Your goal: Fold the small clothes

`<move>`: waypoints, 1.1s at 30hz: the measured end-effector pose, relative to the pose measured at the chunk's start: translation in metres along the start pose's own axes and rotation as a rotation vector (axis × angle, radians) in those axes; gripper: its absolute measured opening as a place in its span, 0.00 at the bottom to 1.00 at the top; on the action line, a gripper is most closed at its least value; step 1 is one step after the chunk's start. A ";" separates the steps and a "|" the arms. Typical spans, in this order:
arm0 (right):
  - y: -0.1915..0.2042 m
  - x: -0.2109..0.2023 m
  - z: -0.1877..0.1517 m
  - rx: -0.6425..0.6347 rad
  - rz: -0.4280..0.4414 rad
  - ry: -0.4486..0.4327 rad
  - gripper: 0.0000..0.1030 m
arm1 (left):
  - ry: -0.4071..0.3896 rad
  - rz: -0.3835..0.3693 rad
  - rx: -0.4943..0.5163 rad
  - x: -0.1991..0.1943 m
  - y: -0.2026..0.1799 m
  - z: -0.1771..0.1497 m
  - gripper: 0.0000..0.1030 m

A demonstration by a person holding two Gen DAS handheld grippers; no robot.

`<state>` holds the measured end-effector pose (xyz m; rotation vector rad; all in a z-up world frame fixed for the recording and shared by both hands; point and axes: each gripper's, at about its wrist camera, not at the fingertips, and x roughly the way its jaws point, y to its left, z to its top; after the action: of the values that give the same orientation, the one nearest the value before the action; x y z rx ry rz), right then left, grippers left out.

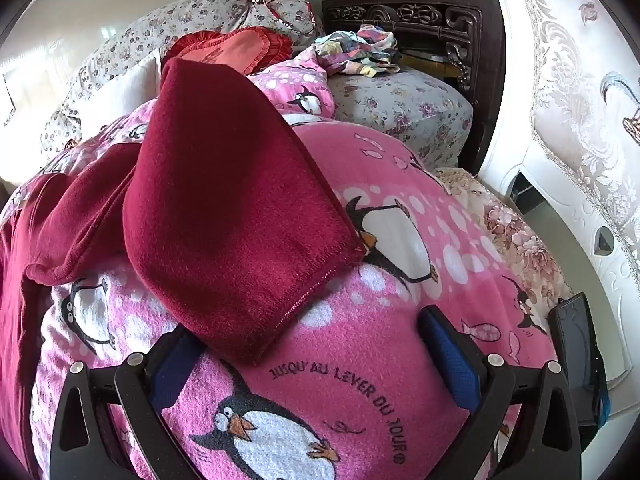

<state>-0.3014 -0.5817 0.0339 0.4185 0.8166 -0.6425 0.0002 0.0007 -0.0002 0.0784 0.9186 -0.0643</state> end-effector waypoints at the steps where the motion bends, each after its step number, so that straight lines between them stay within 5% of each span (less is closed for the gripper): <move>1: 0.000 0.000 0.000 -0.008 -0.012 0.006 1.00 | 0.000 0.001 0.001 0.000 0.001 0.000 1.00; 12: -0.005 0.002 0.001 0.008 0.011 0.003 1.00 | 0.014 -0.008 0.040 -0.017 0.003 -0.004 1.00; 19: 0.002 -0.004 0.001 -0.012 -0.018 0.022 1.00 | -0.071 -0.031 0.092 -0.079 0.013 0.000 1.00; 26: 0.026 -0.058 0.002 -0.031 0.001 -0.051 1.00 | -0.116 -0.109 0.149 -0.128 0.000 0.001 1.00; 33: 0.091 -0.113 0.000 -0.125 0.078 -0.081 1.00 | -0.162 -0.196 0.205 -0.166 -0.032 0.004 1.00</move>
<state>-0.2989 -0.4734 0.1307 0.3072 0.7557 -0.5298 -0.1006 -0.0276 0.1331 0.1711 0.7534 -0.3429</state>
